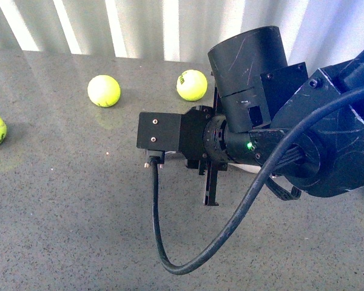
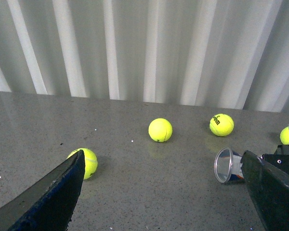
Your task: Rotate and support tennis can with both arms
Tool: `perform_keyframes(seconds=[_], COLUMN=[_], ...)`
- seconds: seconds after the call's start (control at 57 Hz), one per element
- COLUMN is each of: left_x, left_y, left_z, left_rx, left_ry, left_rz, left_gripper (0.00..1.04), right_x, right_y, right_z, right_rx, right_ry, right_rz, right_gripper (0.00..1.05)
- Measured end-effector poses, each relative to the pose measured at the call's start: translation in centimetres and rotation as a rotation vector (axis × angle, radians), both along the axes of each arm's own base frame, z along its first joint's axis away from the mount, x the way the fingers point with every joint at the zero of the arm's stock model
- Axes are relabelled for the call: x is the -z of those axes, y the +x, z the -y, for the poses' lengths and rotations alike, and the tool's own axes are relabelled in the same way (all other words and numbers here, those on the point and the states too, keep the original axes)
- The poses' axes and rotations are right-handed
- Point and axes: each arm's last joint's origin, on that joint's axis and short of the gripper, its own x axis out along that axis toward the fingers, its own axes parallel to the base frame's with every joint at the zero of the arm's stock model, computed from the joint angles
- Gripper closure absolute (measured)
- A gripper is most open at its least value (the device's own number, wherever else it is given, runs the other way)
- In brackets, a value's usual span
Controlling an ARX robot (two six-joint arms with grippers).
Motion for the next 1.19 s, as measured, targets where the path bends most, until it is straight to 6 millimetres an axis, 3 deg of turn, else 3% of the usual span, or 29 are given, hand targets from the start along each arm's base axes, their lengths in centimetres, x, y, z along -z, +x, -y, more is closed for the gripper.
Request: perform_keyframes(seconds=[0.158, 0.456, 0.684, 0.877, 1.088, 1.193], left_x=[0.0, 0.0, 0.0, 0.0, 0.0, 0.0], left_y=[0.0, 0.0, 0.0, 0.0, 0.0, 0.0], left_z=[0.0, 0.0, 0.0, 0.0, 0.0, 0.0], left_rx=[0.0, 0.0, 0.0, 0.0, 0.0, 0.0], left_ry=[0.0, 0.0, 0.0, 0.0, 0.0, 0.0], left_rz=[0.0, 0.0, 0.0, 0.0, 0.0, 0.0], left_gripper=[0.07, 0.07, 0.07, 0.07, 0.07, 0.07], right_x=[0.2, -3.0, -5.5, -8.8, -12.5, -16.0], right_y=[-0.6, -1.2, -2.7, -3.4, -5.4, -7.3], right_z=[0.2, 0.8, 3.7, 9.1, 18.6, 23.4], right_rx=[-0.023, 0.017, 0.096, 0.342, 0.767, 0.994], right_ry=[0.036, 0.122, 0.211, 0.408, 0.671, 0.82], right_rz=[-0.043, -0.04, -0.073, -0.008, 0.16, 0.308], right_gripper=[0.53, 0.07, 0.07, 0.07, 0.07, 0.07])
